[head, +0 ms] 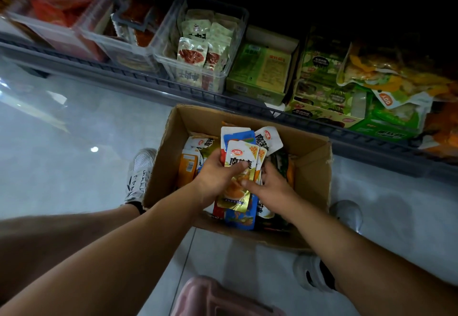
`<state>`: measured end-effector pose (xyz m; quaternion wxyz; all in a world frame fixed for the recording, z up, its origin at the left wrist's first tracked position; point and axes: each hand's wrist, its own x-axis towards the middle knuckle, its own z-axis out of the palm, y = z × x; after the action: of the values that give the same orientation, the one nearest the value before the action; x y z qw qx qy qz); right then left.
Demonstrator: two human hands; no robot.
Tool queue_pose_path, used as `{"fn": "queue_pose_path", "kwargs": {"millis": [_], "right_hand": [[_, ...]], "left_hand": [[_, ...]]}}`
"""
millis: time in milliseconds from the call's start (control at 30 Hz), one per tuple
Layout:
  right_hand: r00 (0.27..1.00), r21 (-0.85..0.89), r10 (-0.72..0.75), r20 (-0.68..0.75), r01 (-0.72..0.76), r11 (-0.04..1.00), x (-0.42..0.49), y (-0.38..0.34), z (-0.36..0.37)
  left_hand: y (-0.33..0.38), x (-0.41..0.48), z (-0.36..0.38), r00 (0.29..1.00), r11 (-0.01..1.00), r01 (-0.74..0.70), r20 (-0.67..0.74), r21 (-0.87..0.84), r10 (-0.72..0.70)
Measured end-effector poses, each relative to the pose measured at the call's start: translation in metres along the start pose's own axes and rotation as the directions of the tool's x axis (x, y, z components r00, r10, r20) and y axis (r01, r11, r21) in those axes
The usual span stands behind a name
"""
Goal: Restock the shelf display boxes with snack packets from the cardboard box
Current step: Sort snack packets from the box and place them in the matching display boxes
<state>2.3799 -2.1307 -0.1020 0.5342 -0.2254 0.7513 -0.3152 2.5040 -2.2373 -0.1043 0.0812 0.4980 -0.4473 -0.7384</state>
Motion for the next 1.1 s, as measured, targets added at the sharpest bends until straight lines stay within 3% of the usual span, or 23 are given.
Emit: {"fn": "queue_pose_path", "kwargs": {"millis": [133, 267, 433, 600, 700, 867, 967, 1100], "right_hand": [[0.997, 0.149, -0.001, -0.081, 0.013, 0.989, 0.007, 0.002, 0.002], [0.990, 0.277, 0.003, -0.138, 0.036, 0.960, 0.011, -0.001, -0.003], [0.999, 0.154, -0.025, 0.040, 0.019, 0.988, 0.011, -0.002, -0.010], [0.983, -0.073, -0.047, 0.177, 0.060, 0.996, 0.004, -0.001, -0.007], [0.969, -0.190, -0.060, 0.240, 0.108, 0.976, 0.006, 0.007, -0.009], [0.938, -0.213, 0.124, 0.325, -0.055, 0.976, 0.006, 0.025, -0.018], [0.908, -0.266, 0.143, 0.394, -0.036, 0.963, 0.003, 0.028, -0.017], [0.900, -0.352, 0.138, 0.413, 0.018, 0.936, 0.006, 0.027, -0.013]], "left_hand": [[-0.004, 0.003, -0.007, 0.999, 0.999, -0.033, -0.001, 0.032, 0.033], [-0.009, 0.006, -0.012, 0.999, 0.995, 0.025, 0.025, 0.093, -0.027], [-0.010, 0.004, -0.004, 0.995, 0.972, 0.062, 0.057, 0.228, -0.076], [-0.024, 0.002, -0.001, 0.980, 0.985, 0.153, 0.119, 0.080, -0.161], [-0.029, 0.006, -0.010, 0.980, 0.982, 0.184, 0.073, 0.044, -0.187], [-0.021, 0.013, -0.016, 0.977, 0.968, 0.204, -0.028, -0.149, -0.210], [-0.017, 0.014, -0.019, 0.977, 0.942, 0.195, -0.030, -0.273, -0.211], [-0.018, 0.014, -0.020, 0.978, 0.949, 0.184, -0.050, -0.255, -0.203]]}}
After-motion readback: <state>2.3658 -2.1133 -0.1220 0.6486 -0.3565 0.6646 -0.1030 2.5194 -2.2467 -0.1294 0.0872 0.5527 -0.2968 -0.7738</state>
